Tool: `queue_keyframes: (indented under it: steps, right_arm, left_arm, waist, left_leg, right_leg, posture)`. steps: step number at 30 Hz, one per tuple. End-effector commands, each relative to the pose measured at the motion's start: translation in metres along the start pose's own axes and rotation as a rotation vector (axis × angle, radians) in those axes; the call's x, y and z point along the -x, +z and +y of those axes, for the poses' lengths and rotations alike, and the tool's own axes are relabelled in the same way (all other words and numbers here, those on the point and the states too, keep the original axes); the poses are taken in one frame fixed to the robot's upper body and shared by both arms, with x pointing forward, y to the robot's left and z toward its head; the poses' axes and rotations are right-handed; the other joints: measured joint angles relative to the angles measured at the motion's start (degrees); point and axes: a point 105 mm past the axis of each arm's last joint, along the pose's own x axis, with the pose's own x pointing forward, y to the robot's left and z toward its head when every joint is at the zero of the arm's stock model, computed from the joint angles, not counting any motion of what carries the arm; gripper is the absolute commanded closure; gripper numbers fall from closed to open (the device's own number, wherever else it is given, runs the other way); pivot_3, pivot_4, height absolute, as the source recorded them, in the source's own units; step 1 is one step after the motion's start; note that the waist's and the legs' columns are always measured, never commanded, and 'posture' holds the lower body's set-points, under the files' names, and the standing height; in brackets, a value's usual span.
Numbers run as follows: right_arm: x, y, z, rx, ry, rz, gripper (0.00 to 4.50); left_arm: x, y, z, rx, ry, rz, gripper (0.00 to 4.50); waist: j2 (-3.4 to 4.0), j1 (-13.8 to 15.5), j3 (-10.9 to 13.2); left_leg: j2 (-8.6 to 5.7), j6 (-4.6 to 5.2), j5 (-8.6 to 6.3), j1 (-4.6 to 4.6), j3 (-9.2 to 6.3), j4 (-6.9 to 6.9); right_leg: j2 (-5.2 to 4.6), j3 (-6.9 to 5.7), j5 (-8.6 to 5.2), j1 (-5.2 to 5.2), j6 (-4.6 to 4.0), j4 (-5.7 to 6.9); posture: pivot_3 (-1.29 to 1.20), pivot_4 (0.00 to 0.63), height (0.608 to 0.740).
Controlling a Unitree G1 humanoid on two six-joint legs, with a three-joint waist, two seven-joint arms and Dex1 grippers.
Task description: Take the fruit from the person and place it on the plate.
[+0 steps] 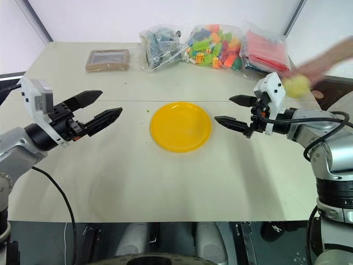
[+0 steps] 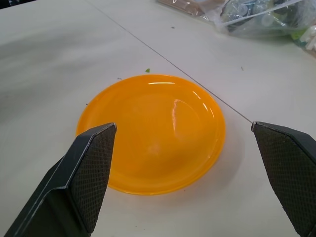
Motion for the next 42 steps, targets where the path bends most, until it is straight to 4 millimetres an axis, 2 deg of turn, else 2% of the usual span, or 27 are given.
queue_keyframes:
  steps: [1,5,11,13,16,21,42]
  right_arm:
    - [0.01,0.016,-0.001,0.053,-0.019,-0.042,0.02]
    - [0.009,0.018,0.0,0.049,-0.024,-0.056,0.02]
    - [-0.001,0.055,-0.018,-0.082,-0.14,-0.217,0.02]
    - [-0.01,0.066,-0.027,-0.199,-0.193,-0.244,0.02]
    - [-0.022,0.086,-0.024,-0.332,-0.169,-0.307,0.02]
    - [-0.036,0.103,-0.028,-0.445,-0.192,-0.351,0.02]
    - [-0.064,0.128,-0.03,-0.485,-0.157,-0.395,0.02]
  left_arm:
    - [-0.002,0.01,-0.005,-0.026,-0.023,-0.032,0.0]
    - [-0.003,0.011,-0.005,-0.027,-0.025,-0.035,0.0]
    - [-0.007,0.011,-0.008,-0.021,-0.039,-0.044,0.0]
    - [-0.01,0.012,-0.011,-0.017,-0.061,-0.05,0.0]
    - [-0.014,0.015,-0.017,-0.014,-0.089,-0.066,0.0]
    - [-0.016,0.018,-0.018,-0.014,-0.093,-0.073,0.0]
    - [-0.014,0.015,-0.018,-0.017,-0.055,-0.081,0.0]
  waist:
    - [0.0,0.0,0.0]
    - [0.0,-0.02,0.0]
    - [0.01,-0.22,0.0]
    - [0.0,-0.15,0.0]
    - [0.0,-0.14,0.0]
    - [0.01,0.01,0.0]
    - [0.01,-0.17,0.0]
  left_leg:
    - [0.0,0.0,0.0,0.0,0.0,0.0]
    - [0.0,0.0,0.0,0.0,0.01,0.0]
    - [0.0,0.0,0.0,0.04,0.01,0.0]
    - [0.01,-0.01,0.0,0.03,-0.01,0.0]
    - [0.01,-0.02,0.01,0.02,0.0,0.0]
    - [-0.01,-0.02,0.01,-0.04,0.01,0.0]
    - [0.0,-0.01,0.01,-0.04,0.05,-0.04]
  right_leg:
    - [0.0,0.0,0.0,0.0,0.0,0.0]
    - [0.0,0.0,0.0,0.0,0.0,0.0]
    - [0.01,0.03,0.0,-0.01,0.0,0.05]
    - [0.03,0.02,0.0,-0.01,0.0,0.07]
    - [0.01,0.02,0.0,-0.02,0.0,0.09]
    - [-0.02,0.02,0.0,-0.05,-0.01,0.09]
    - [-0.02,0.02,0.0,-0.09,0.0,0.09]
  posture:
    - [0.0,0.15,0.731]
    - [0.0,0.15,0.731]
    - [0.0,0.15,0.731]
    - [0.0,0.15,0.731]
    - [0.0,0.15,0.731]
    - [0.0,0.15,0.731]
    - [0.0,0.15,0.731]
